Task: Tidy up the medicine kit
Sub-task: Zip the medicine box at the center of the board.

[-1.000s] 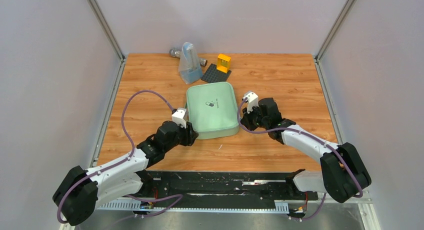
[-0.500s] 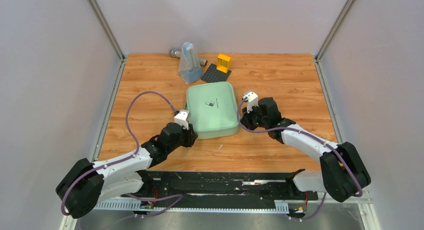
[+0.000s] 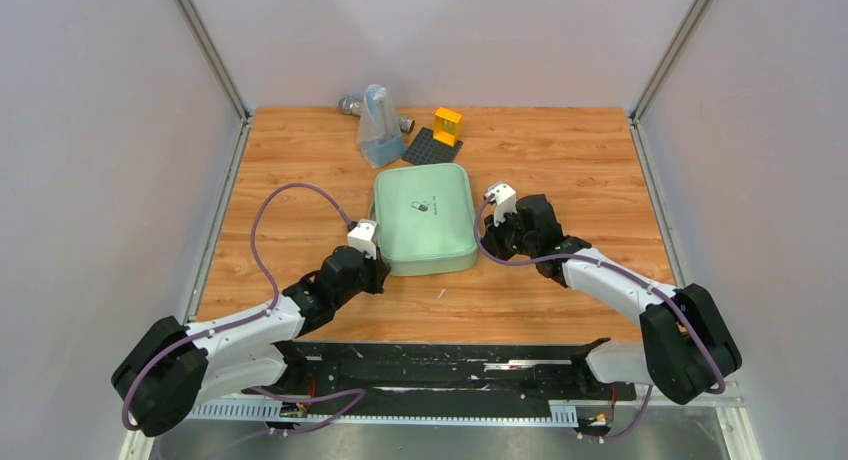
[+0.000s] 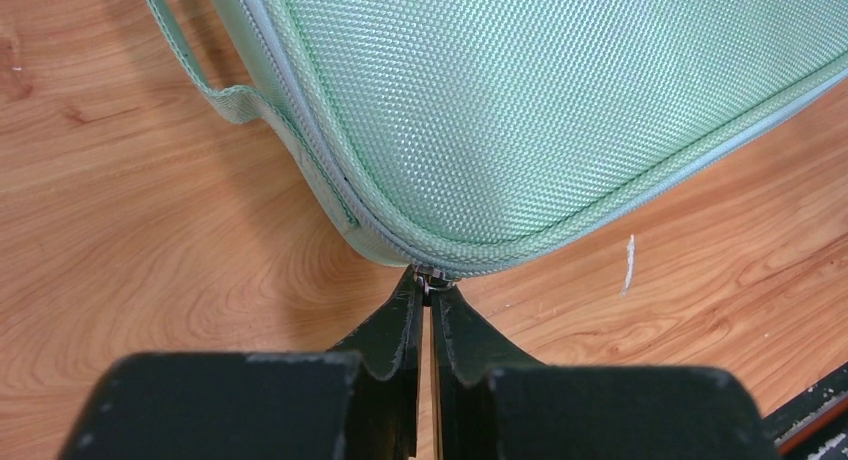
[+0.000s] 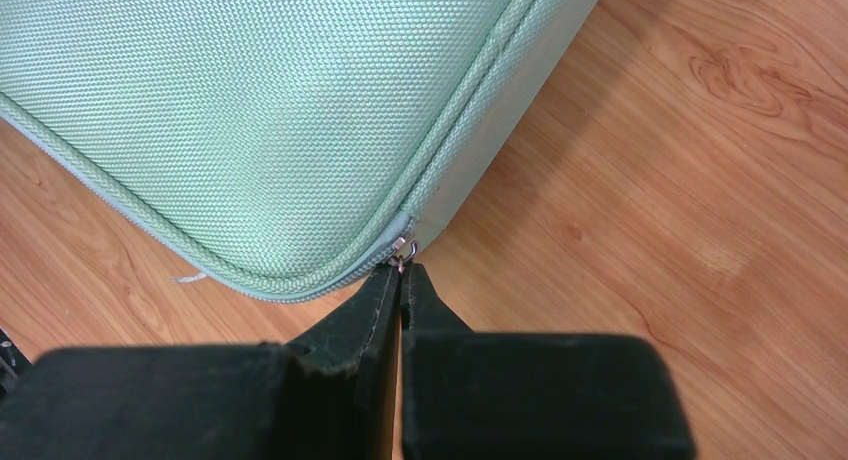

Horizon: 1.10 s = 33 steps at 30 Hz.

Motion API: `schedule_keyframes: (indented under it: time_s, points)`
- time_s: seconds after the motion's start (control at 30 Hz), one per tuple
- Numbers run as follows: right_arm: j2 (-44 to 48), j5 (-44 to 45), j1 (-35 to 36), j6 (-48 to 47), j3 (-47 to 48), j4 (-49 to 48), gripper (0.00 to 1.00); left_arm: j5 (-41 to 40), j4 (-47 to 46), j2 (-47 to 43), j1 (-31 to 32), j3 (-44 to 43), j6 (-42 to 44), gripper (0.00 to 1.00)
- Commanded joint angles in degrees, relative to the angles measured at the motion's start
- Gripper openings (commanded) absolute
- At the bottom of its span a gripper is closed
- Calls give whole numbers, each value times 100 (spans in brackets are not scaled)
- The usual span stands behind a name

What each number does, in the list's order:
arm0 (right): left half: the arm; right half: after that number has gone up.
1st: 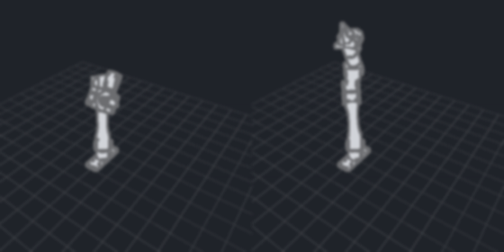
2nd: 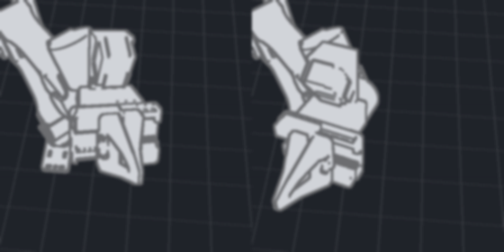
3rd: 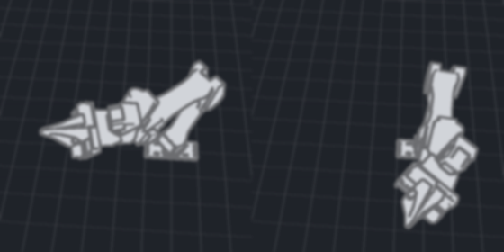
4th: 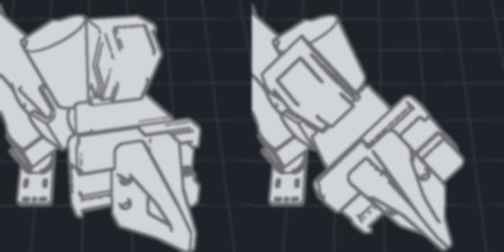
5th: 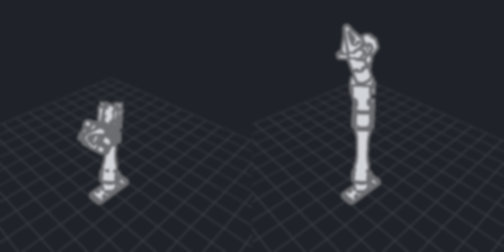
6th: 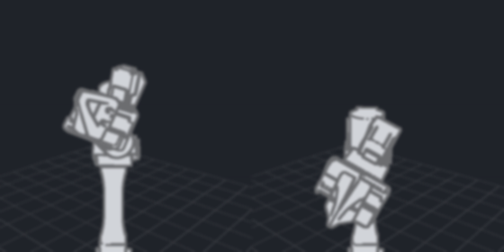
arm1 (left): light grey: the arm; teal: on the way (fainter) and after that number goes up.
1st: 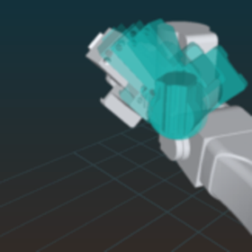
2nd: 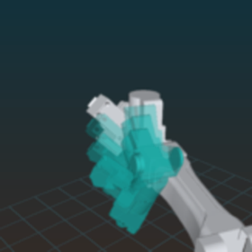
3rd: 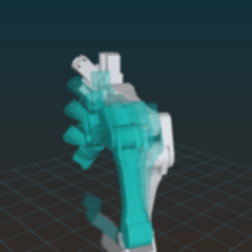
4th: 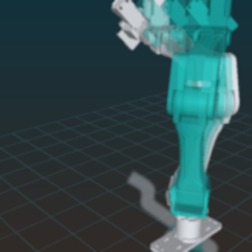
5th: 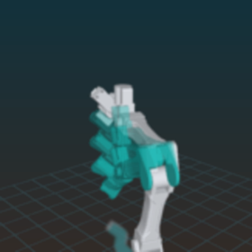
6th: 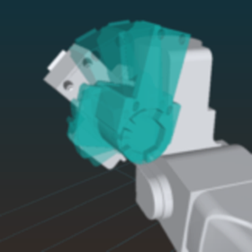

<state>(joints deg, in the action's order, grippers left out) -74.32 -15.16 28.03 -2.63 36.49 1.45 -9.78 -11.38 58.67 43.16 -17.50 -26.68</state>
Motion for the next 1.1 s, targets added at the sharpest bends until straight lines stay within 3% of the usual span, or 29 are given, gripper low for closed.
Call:
schedule_keyframes:
  time_s: [0.0, 0.2, 0.33, 0.37, 0.43, 0.73, 0.87, 0.97, 1.07]
  points:
    - [76, -85, -37, 113, 210, -173, 0, -210, -341, -28, 26, -112, 152, 2]
    - [61, -68, -32, 72, 235, -171, 0, -191, -321, 8, 26, -179, 280, 0]
    - [55, -57, -38, 53, 236, -167, 0, -207, -271, -65, 26, -136, 205, 9]
    - [54, -57, -31, 57, 240, -165, 0, -230, -282, -112, 26, -97, 193, 18]
    - [52, -66, -33, 59, 244, -166, 0, -241, -281, -178, 26, -59, 176, 23]
    - [0, -108, -35, 74, 239, -166, 0, -257, -320, -216, 26, -115, 197, 28]
    - [1, -141, -31, 84, 245, -169, 0, -221, -357, -108, 26, -166, 206, 21]
    - [2, -127, -34, 77, 248, 19, 0, -197, -369, -53, 26, -175, 206, 2]
    - [1, -108, -28, 34, 262, 126, 0, -114, -346, -72, 26, -220, 219, 0]
